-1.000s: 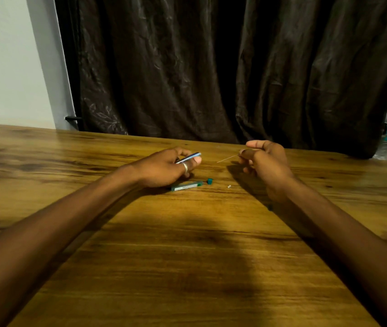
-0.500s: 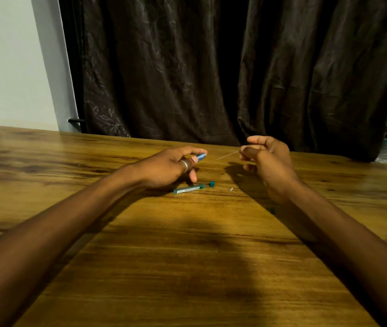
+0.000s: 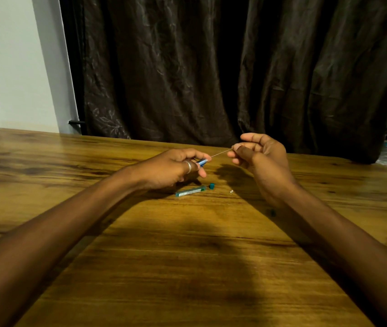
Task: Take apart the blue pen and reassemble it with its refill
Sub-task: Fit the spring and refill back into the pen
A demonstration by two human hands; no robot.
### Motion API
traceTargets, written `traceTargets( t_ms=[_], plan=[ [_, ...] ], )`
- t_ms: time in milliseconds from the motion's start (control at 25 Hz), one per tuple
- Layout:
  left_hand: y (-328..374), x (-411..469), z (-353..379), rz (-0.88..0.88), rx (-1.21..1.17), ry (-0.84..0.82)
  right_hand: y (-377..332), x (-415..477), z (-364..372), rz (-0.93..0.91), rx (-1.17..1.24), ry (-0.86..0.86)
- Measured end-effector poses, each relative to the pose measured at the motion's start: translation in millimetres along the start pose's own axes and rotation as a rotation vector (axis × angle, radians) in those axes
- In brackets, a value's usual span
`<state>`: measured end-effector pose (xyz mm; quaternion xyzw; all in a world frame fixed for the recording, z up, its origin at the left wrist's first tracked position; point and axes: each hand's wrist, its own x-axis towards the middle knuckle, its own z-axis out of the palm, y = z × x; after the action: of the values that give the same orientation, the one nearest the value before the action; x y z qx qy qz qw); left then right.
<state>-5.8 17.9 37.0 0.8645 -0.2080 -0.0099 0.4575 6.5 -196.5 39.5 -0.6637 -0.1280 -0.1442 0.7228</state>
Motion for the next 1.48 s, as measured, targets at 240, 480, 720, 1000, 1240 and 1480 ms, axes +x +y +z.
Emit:
traceTargets(
  t_ms=[240,480,720,1000,1240,1480],
  plan=[
    [1,0,-1,-0.067,-0.018,0.021,1,2,0,-0.008,0.027,0.024],
    [-5,4,0,-0.052,-0.052,0.006,1,-1,3,0.0,0.058,0.005],
    [-10,8,0,-0.055,-0.096,-0.025,2,-6,9,0.002,0.059,-0.03],
    [-9,8,3,-0.075,-0.103,-0.009,1,-16,12,-0.034,-0.158,-0.111],
    [-5,7,6,-0.056,-0.139,-0.004,2,-19,16,-0.06,-0.201,-0.152],
    [-3,6,6,-0.048,-0.14,0.016,2,-20,16,-0.037,-0.166,-0.171]
  ],
)
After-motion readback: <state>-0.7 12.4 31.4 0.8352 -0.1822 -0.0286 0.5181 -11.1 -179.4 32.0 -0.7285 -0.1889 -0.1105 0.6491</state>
